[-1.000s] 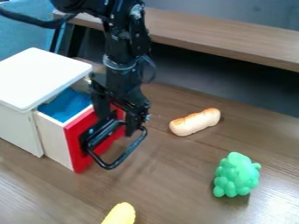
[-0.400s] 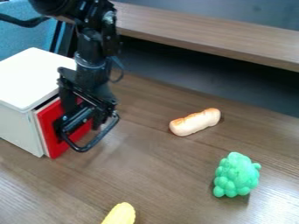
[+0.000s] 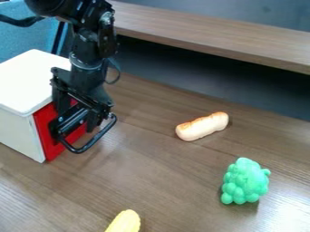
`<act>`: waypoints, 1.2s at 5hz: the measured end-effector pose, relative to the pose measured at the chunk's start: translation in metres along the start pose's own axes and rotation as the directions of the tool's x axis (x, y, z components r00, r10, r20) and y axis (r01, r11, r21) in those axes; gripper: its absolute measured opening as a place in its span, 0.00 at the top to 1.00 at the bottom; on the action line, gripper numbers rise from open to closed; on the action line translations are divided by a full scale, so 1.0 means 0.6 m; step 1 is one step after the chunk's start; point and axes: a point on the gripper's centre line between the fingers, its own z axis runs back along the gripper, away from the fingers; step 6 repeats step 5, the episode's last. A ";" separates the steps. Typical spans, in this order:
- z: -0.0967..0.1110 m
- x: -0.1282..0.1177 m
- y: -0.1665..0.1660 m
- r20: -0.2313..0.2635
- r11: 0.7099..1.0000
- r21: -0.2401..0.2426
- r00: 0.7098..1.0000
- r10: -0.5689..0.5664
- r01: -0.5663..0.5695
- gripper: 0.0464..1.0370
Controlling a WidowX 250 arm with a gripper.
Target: Closed the drawer
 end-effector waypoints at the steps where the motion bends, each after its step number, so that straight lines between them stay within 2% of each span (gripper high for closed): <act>1: 0.002 0.002 -0.019 0.005 0.999 -0.044 0.999 -0.031 0.031 0.04; 2: 0.027 0.017 -0.078 0.050 0.976 -0.178 0.992 -0.119 0.126 0.04; 3: 0.067 0.037 -0.110 0.094 0.937 -0.307 0.985 -0.146 0.168 0.04; 4: 0.118 0.054 -0.109 0.127 0.914 -0.371 0.984 -0.125 0.164 0.04; 5: 0.147 0.065 -0.093 0.140 0.927 -0.347 0.985 -0.101 0.144 0.04; 6: 0.147 0.065 -0.093 0.140 0.927 -0.347 0.985 -0.101 0.144 0.04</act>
